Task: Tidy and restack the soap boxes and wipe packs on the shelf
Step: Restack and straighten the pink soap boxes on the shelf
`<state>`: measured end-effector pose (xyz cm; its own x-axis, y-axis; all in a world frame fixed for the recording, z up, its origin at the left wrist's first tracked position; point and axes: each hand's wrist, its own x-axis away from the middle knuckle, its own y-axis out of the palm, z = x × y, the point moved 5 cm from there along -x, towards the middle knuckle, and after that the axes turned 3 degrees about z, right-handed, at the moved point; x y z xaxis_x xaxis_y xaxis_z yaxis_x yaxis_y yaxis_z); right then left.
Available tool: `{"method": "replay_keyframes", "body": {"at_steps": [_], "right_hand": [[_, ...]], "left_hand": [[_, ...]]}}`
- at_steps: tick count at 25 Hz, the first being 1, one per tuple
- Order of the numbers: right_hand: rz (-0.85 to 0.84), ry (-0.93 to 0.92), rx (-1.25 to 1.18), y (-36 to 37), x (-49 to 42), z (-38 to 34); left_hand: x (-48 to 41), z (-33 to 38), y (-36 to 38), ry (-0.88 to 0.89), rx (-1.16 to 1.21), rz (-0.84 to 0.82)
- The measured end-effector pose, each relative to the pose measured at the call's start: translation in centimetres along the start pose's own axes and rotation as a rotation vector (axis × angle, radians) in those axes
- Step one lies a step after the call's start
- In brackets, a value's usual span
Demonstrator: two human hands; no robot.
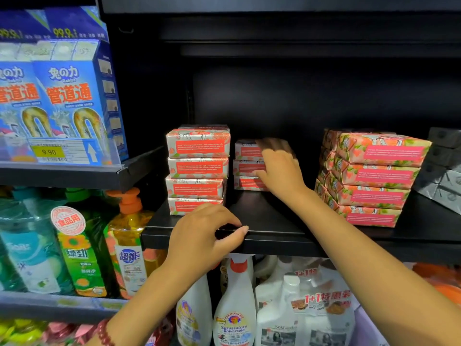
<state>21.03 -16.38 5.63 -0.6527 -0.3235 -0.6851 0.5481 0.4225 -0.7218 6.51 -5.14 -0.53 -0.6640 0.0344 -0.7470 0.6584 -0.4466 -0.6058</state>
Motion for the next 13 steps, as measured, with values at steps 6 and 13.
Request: {"method": "replay_keyframes", "body": {"at_steps": [6,13], "right_hand": [[0.183,-0.042,-0.001,-1.6,0.5,0.1],[0.304,-0.164,-0.343,-5.8,6.5,0.2]], "left_hand": [[0.1,0.0,0.0,-0.008,0.019,0.0],[0.3,-0.5,-0.5,-0.163,0.219,0.053]]}}
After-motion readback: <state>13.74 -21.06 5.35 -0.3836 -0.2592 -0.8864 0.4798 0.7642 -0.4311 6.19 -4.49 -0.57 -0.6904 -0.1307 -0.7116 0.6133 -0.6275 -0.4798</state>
